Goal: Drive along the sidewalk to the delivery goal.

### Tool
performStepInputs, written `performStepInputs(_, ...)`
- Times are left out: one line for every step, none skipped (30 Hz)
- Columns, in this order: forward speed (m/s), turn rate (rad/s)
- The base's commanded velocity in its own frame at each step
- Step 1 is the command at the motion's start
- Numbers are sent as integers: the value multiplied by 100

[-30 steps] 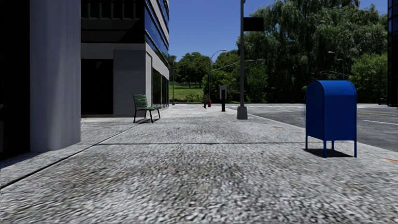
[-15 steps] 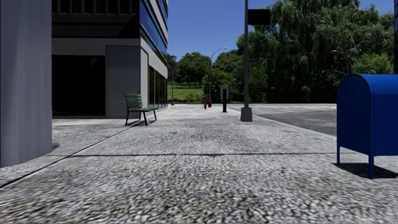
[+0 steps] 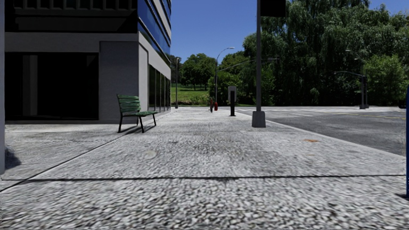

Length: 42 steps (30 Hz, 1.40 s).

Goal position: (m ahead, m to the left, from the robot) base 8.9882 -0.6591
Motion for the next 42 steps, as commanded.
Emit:
performStepInputs(146,0)
performStepInputs(146,0)
performStepInputs(146,0)
performStepInputs(146,0)
performStepInputs(146,0)
performStepInputs(146,0)
performStepInputs(146,0)
performStepInputs(146,0)
performStepInputs(146,0)
performStepInputs(146,0)
performStepInputs(146,0)
performStepInputs(146,0)
performStepInputs(146,0)
performStepInputs(146,-30)
performStepInputs(146,-78)
performStepInputs(146,-78)
performStepInputs(146,-97)
performStepInputs(146,-109)
performStepInputs(146,-110)
performStepInputs(146,0)
performStepInputs(146,0)
performStepInputs(146,0)
performStepInputs(146,0)
performStepInputs(146,0)
performStepInputs(146,0)
performStepInputs(146,0)
performStepInputs(146,0)
performStepInputs(146,0)
performStepInputs(146,0)
performStepInputs(146,0)
performStepInputs(146,0)
performStepInputs(146,0)
performStepInputs(146,0)
performStepInputs(146,0)
performStepInputs(146,0)
performStepInputs(146,0)
performStepInputs(146,0)
performStepInputs(146,0)
performStepInputs(146,0)
performStepInputs(146,0)
performStepInputs(146,0)
performStepInputs(146,0)
